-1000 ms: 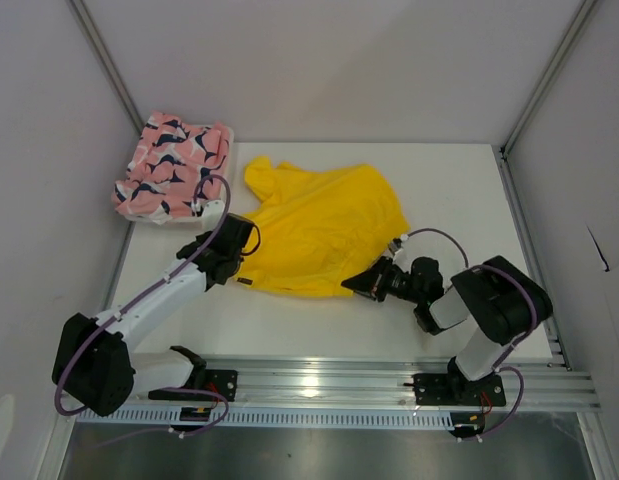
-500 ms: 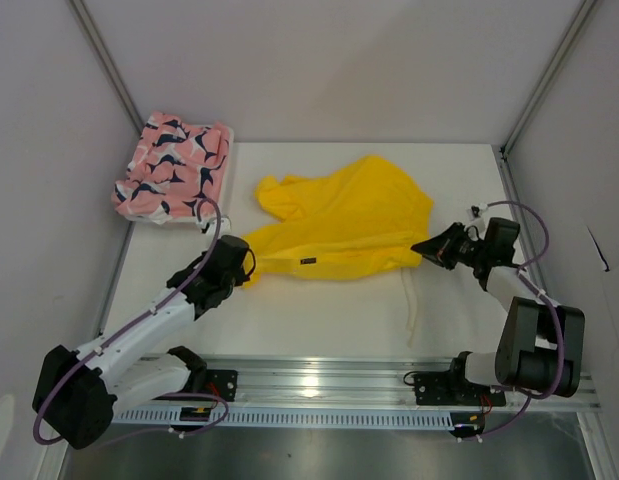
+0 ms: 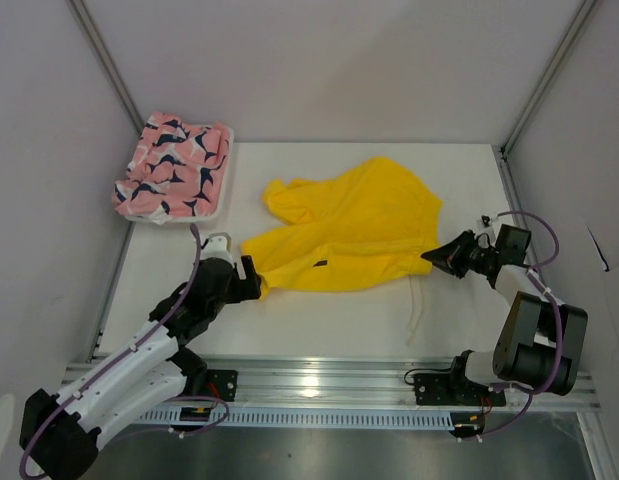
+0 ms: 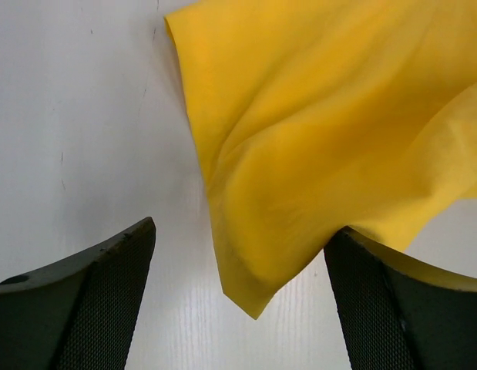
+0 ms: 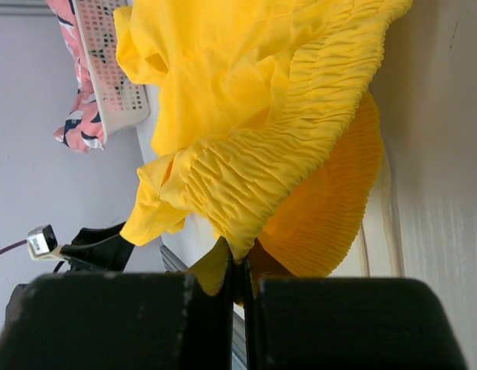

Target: Fold and stack the shorts

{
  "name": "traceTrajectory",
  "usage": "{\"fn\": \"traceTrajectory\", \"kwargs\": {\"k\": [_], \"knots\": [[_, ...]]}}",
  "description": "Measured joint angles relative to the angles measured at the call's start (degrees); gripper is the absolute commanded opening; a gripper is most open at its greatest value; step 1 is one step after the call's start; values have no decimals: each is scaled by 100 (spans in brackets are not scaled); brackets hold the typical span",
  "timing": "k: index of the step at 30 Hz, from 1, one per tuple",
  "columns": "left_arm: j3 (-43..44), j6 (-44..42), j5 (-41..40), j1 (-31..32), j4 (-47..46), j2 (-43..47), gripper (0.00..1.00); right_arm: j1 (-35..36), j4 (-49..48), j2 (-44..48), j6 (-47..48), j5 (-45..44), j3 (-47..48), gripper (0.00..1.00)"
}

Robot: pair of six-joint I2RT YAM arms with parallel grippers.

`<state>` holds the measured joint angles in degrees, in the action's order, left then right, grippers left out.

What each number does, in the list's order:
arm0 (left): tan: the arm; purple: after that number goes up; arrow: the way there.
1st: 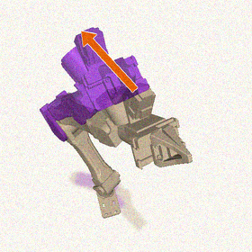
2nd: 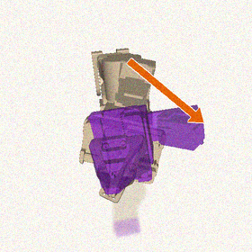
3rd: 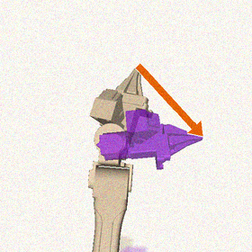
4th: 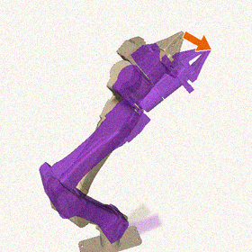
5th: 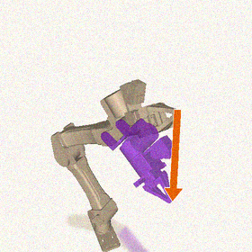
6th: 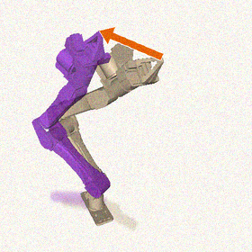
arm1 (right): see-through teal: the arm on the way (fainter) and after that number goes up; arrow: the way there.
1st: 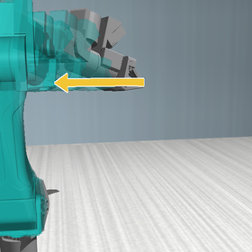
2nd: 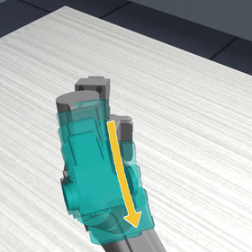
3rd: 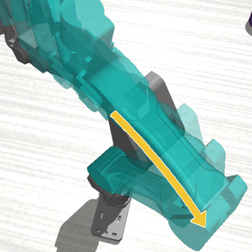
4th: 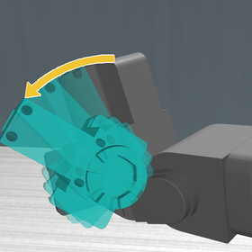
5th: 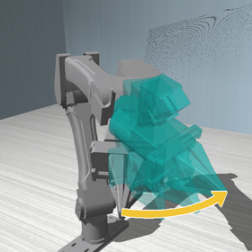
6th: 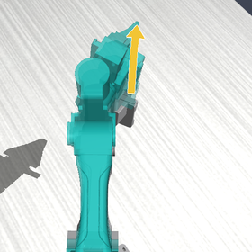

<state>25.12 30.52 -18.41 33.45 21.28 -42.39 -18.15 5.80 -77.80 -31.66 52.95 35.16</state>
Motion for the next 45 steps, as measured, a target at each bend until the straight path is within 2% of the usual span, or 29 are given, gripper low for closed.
{"fn": "traceTrajectory", "kwargs": {"k": [5, 8, 12, 17, 22, 27, 31, 35, 39, 45], "knots": [[2, 11, -98, 0, 4, 179, 89, -57, -9, -85, -50, -9, 61, 0], [15, 59, -136, 0, 33, -55, 85, -61, -11, -166, -120, -57, 181, 0], [17, 162, 26, 0, 129, -271, 84, -55, -22, -249, -203, -127, 356, 0], [-59, 542, 715, 0, 50, 334, 88, 0, -173, -387, -332, -166, 461, 0], [-651, 1049, 1403, 0, -428, 1178, 89, 66, -310, -522, -487, -173, 461, 0], [-994, 1355, 1897, 0, -684, 890, 89, 83, -457, -562, -581, -192, 461, 0], [-1119, 1510, 2004, 0, -702, 841, 89, 83, -485, -592, -586, -214, 463, 0], [-1353, 1622, 2068, 0, -754, 1187, 89, 83, -522, -632, -588, -214, 463, 0], [-1652, 1659, 2118, 0, -1067, 1563, 88, 83, -619, -697, -627, -208, 463, 0], [-2159, 1672, 2020, 0, -1891, 1921, 81, 83, -748, -715, -713, -205, 463, 0]]}}
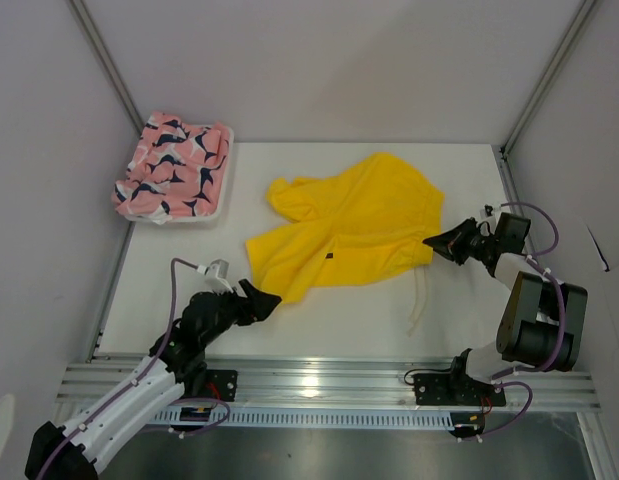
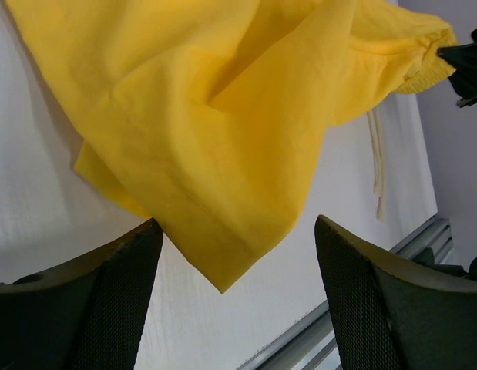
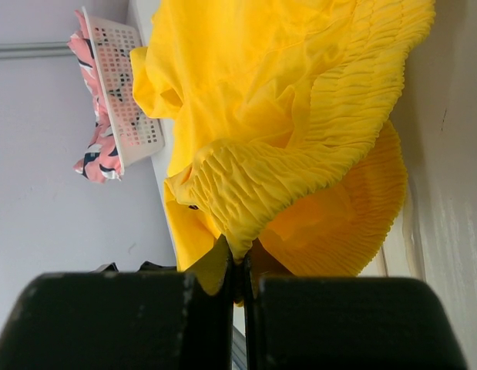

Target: Fold and stack the shorts

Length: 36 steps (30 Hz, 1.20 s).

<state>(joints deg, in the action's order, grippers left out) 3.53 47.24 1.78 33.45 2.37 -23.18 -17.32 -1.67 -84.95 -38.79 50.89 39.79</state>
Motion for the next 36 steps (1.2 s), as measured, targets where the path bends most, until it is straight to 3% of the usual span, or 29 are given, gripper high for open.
{"fn": "traceTrajectory", "kwargs": {"k": [13, 22, 26, 36], "knots": [[-68, 337, 326, 9, -2192, -1246, 80, 0, -260, -111, -90, 66, -55, 0], [-70, 435, 662, 83, -3005, -1930, 80, 42, -382, -175, -179, 105, -57, 0], [-70, 396, 669, 118, -2844, -1574, 75, 85, -457, -175, -229, 105, -57, 0], [-74, 328, 433, 354, -1808, -1115, 77, 127, -481, -175, -304, 103, -59, 0]]}}
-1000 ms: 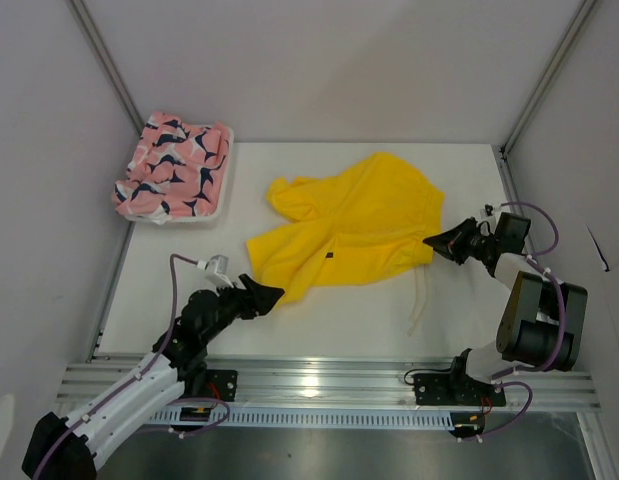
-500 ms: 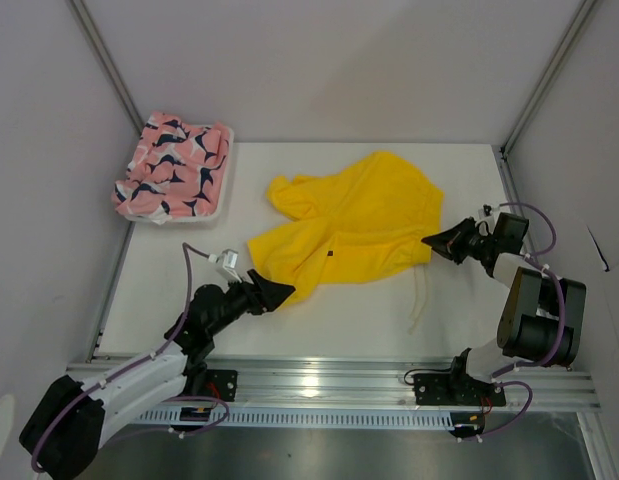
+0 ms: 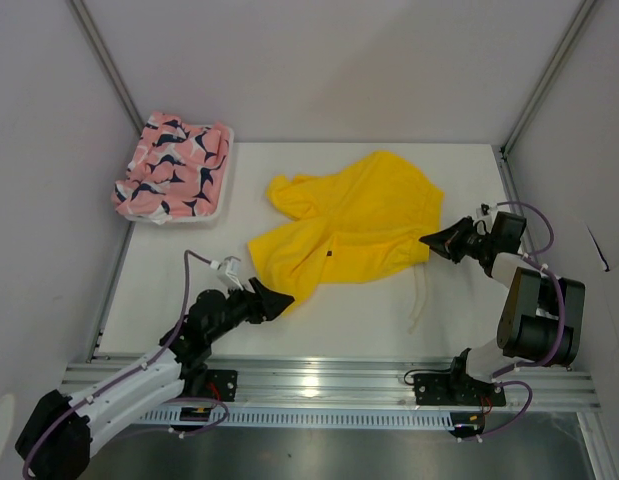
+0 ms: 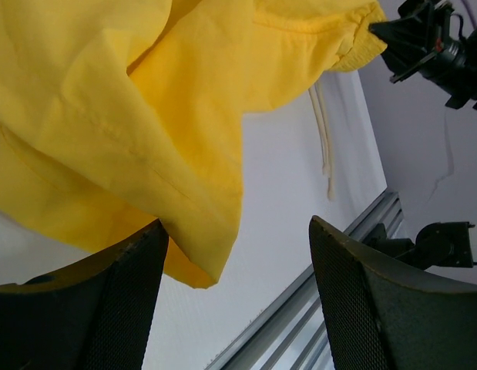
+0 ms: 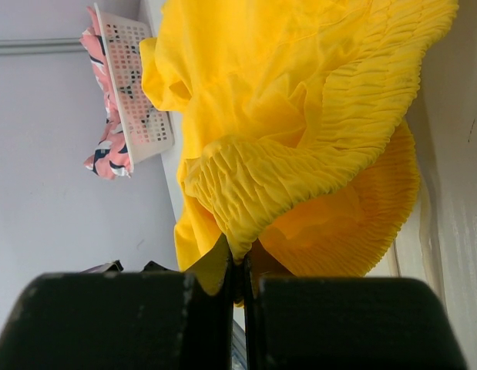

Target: Fold and stack the shorts

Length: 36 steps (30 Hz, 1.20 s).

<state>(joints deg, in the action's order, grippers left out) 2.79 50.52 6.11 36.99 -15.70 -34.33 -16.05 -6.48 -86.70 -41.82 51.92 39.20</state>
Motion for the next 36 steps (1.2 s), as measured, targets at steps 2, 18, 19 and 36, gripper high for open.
{"fn": "traceTrajectory", "kwargs": {"k": [2, 18, 19, 36], "knots": [[0, -7, -72, 127, 22, -92, 77, 9, -11, 0, -9, 0, -7, 0], [-2, -166, -581, 544, -304, -1421, 59, 90, -70, 2, -125, -20, -87, 0], [-2, -170, -638, 549, -306, -1342, 59, 98, -76, 2, -127, -22, -87, 0], [393, -210, -1296, 1049, -570, -2302, 69, 133, -70, 2, -127, -46, -87, 0]]}}
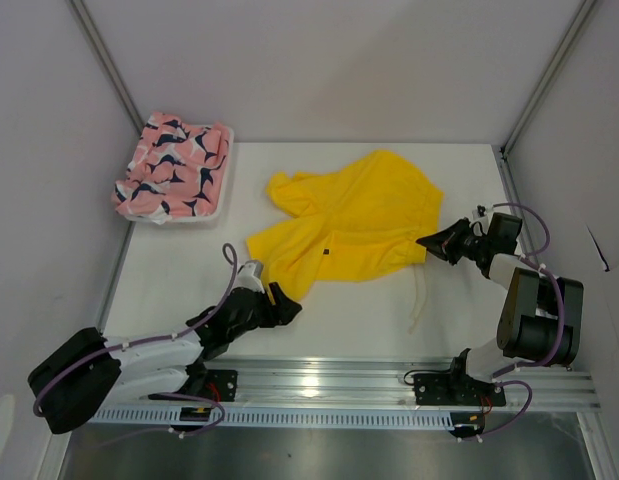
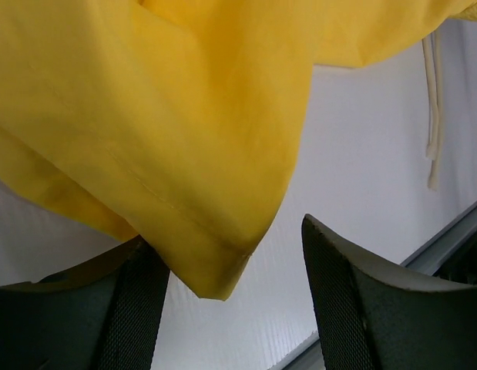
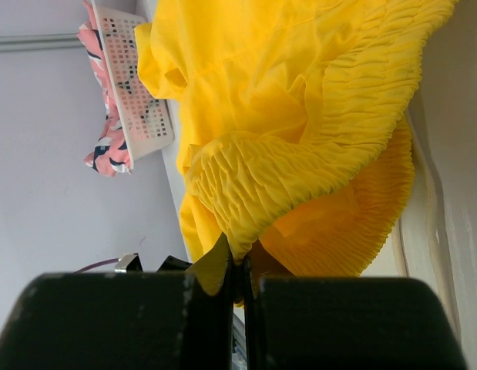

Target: Fold and stack the shorts

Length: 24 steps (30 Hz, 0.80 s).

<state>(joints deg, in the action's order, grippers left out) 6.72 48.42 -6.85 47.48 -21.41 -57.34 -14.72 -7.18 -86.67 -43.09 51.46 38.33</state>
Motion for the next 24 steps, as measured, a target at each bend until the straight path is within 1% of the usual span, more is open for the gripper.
{"fn": "traceTrajectory", "kwargs": {"k": [1, 2, 5, 6, 7, 8, 10, 11, 12, 15, 18, 21, 24], "knots": [[57, 0, -59, 50, 46, -57, 67, 0, 0, 0, 0, 0, 0, 0], [85, 4, -98, 83, 98, -79, 59, 0, 0, 0, 0, 0, 0, 0], [111, 20, -308, 170, 289, -72, 44, 0, 0, 0, 2, 0, 0, 0], [114, 22, -385, 195, 339, -72, 36, 0, 0, 0, 2, 0, 0, 0], [122, 35, -461, 219, 396, -72, 30, 0, 0, 0, 2, 0, 0, 0], [129, 39, -531, 247, 448, -76, 21, 0, 0, 0, 2, 0, 0, 0], [199, 68, -667, 302, 590, -133, 12, 0, 0, 0, 2, 2, 0, 0], [289, 66, -743, 328, 688, -227, 3, 0, 0, 0, 2, 2, 0, 0], [385, 87, -798, 348, 767, -323, 0, 0, 0, 0, 2, 2, 0, 0], [776, 109, -990, 389, 1067, -643, 0, 0, 2, 0, 2, 4, 0, 0], [957, 105, -1095, 391, 1263, -645, 0, 0, 42, 7, 33, 4, 0, 0], [968, 98, -1104, 391, 1572, -269, 0, 0, 219, 26, 144, 4, 9, 0], [1080, 103, -1126, 369, 2234, 505, 0, 0, 409, 72, 280, 4, 17, 0]]}}
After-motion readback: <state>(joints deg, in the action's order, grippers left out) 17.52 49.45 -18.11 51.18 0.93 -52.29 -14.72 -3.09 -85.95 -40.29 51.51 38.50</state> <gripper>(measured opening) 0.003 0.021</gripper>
